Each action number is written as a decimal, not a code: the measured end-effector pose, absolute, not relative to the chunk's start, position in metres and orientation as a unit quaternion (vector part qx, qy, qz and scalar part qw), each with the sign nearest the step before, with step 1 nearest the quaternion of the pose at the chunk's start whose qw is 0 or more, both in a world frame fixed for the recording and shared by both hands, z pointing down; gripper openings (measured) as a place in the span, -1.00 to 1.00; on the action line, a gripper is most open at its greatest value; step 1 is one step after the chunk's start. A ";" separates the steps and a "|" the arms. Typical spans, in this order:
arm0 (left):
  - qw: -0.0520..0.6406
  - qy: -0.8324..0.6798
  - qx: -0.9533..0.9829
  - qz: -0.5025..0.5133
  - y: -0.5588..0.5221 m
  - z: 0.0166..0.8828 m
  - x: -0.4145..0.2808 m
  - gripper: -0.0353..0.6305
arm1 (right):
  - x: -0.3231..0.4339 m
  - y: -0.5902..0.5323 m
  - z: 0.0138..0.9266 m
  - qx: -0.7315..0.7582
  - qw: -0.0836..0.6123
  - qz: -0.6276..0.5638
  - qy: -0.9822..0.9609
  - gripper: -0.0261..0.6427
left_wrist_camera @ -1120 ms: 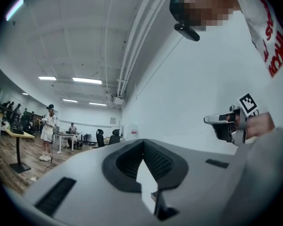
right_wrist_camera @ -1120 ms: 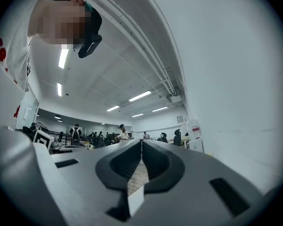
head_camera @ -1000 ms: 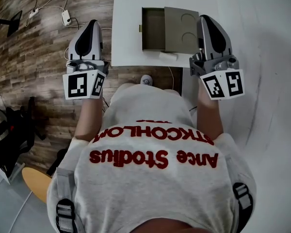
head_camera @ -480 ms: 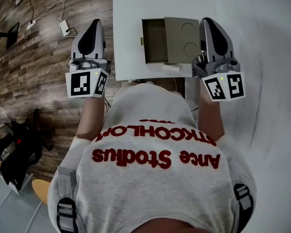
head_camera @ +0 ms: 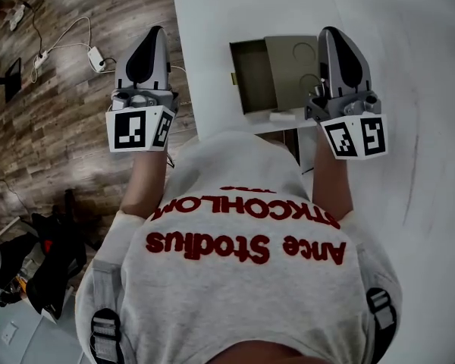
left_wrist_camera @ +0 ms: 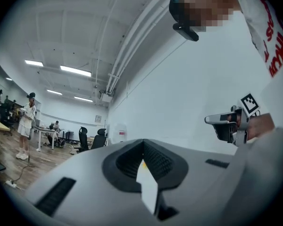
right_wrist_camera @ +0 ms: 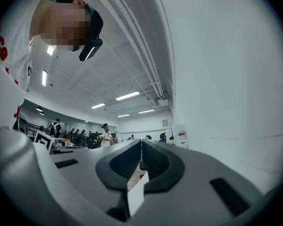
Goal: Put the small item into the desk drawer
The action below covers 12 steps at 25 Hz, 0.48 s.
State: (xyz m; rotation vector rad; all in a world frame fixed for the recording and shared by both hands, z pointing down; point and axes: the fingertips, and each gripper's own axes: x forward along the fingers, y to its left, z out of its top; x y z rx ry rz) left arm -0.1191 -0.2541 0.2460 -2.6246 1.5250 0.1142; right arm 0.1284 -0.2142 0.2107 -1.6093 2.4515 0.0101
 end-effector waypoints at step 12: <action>0.043 0.502 -0.863 0.039 -0.253 0.249 -0.116 -0.87 | 0.123 -0.218 0.215 -0.534 0.090 -0.003 0.841 -0.89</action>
